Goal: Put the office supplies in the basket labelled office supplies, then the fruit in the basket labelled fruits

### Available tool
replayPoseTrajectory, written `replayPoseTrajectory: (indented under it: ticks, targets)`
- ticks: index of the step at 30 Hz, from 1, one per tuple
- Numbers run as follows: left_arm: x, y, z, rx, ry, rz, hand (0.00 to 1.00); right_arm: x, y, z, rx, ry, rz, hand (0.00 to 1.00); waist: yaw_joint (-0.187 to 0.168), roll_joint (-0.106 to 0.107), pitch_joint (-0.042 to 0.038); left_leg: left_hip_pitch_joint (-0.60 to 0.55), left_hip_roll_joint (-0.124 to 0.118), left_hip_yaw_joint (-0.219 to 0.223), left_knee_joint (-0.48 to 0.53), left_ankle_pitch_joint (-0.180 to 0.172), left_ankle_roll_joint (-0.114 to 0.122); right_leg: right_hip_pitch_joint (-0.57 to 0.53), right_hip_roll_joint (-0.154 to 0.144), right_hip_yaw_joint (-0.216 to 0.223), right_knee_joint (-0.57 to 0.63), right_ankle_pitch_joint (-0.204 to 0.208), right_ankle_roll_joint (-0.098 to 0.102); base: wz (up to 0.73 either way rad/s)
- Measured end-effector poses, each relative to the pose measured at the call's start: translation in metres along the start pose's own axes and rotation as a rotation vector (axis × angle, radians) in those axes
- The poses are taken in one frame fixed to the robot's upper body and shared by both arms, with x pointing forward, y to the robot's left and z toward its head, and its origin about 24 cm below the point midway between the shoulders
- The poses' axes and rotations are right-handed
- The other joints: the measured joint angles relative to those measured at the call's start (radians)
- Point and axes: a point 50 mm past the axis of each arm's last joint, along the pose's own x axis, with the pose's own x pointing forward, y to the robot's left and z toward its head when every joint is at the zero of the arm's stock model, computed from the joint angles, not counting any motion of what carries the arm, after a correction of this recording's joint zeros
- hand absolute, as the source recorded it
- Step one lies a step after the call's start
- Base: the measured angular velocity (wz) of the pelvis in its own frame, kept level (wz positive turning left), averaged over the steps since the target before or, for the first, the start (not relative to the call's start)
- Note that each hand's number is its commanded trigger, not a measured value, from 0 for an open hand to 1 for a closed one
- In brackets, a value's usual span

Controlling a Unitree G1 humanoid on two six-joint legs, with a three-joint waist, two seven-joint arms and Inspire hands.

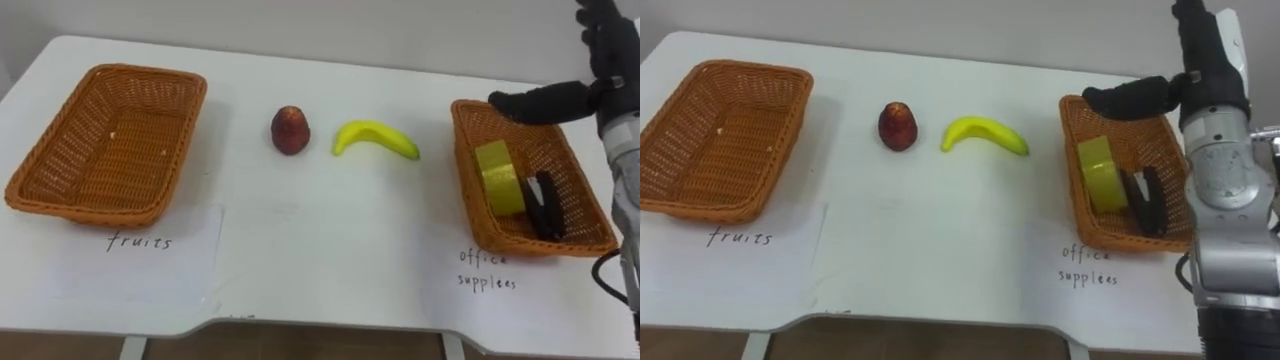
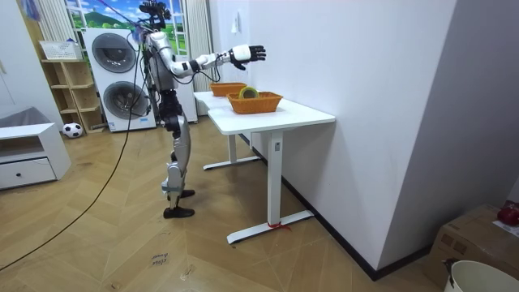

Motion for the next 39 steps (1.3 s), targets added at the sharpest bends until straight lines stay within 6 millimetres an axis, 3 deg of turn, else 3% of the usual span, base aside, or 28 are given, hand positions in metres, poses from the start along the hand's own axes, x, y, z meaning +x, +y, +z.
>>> replayPoseTrajectory:
  ticks: [5, 10, 17, 22, 31, 39]
  targets:
    - [-0.001, 0.006, -0.005, 0.029, 0.000, 0.019, 0.00, 0.001, 0.001, 0.001, 0.114, -0.003, 0.032, 0.00, 0.022, -0.016, 0.0079, -0.010, -0.001, -0.033, 0.005, 0.000, 0.000, 0.007, -0.002, -0.034, -0.001, 0.000, 0.000, 0.20]
    - [-0.005, 0.015, -0.023, 0.100, 0.028, 0.046, 0.00, 0.001, 0.003, 0.002, 0.264, -0.009, 0.092, 0.00, 0.028, -0.035, -0.0022, -0.012, -0.003, -0.049, 0.005, 0.000, 0.000, 0.013, -0.004, -0.053, -0.001, 0.000, 0.001, 0.13]
    - [-0.006, 0.016, -0.026, 0.215, 0.021, 0.055, 0.00, 0.001, 0.007, -0.003, 0.354, -0.008, 0.113, 0.00, 0.054, -0.042, 0.0062, -0.011, -0.004, -0.052, 0.007, 0.000, 0.000, 0.025, -0.004, -0.053, -0.004, -0.001, 0.001, 0.03]
    - [-0.006, 0.017, -0.026, 0.236, 0.020, 0.058, 0.00, 0.001, 0.007, -0.004, 0.383, -0.005, 0.101, 0.00, 0.057, -0.039, 0.0083, -0.014, -0.003, -0.053, 0.010, 0.000, 0.000, 0.024, -0.003, -0.053, -0.004, -0.001, 0.001, 0.00]
    - [-0.003, 0.018, -0.018, 0.240, -0.003, 0.058, 0.00, 0.000, 0.021, -0.010, 0.356, 0.012, 0.152, 0.00, 0.058, -0.052, -0.0006, -0.063, -0.011, -0.059, 0.043, 0.000, -0.001, -0.005, -0.004, -0.071, -0.003, -0.001, 0.001, 0.02]
    - [-0.001, 0.023, -0.014, 0.261, -0.012, 0.066, 0.00, 0.000, 0.024, -0.012, 0.337, 0.027, 0.164, 0.00, 0.059, -0.068, 0.0069, -0.083, -0.015, -0.074, 0.060, 0.000, -0.001, -0.012, -0.006, -0.085, -0.003, 0.000, 0.001, 0.05]
